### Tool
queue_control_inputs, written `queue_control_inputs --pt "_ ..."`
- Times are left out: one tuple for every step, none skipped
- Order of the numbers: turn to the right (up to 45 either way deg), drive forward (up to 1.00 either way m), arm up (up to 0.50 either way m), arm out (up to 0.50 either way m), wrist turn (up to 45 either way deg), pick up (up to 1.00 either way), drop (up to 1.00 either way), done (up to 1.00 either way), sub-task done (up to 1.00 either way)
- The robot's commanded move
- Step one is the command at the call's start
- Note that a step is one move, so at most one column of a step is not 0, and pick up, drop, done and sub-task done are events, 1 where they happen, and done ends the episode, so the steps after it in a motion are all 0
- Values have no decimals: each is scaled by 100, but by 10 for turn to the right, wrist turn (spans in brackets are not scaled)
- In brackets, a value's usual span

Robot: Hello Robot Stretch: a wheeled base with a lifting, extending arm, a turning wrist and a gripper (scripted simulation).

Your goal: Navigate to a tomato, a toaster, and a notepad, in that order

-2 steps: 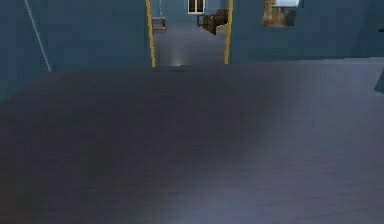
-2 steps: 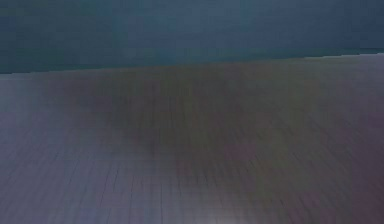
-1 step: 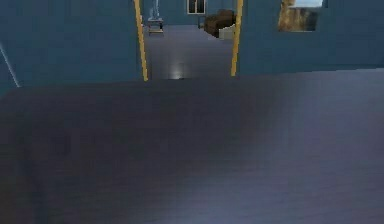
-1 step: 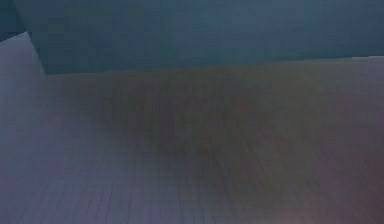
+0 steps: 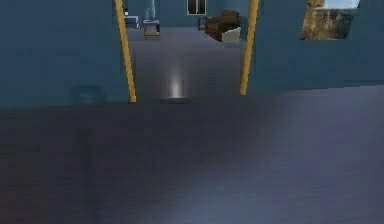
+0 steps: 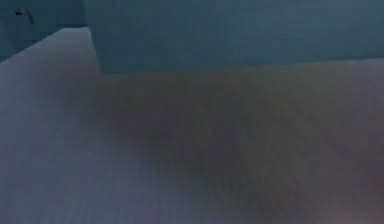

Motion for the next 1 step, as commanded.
queue_control_inputs --pt "0 100 0 0 0 0 0 0 0"
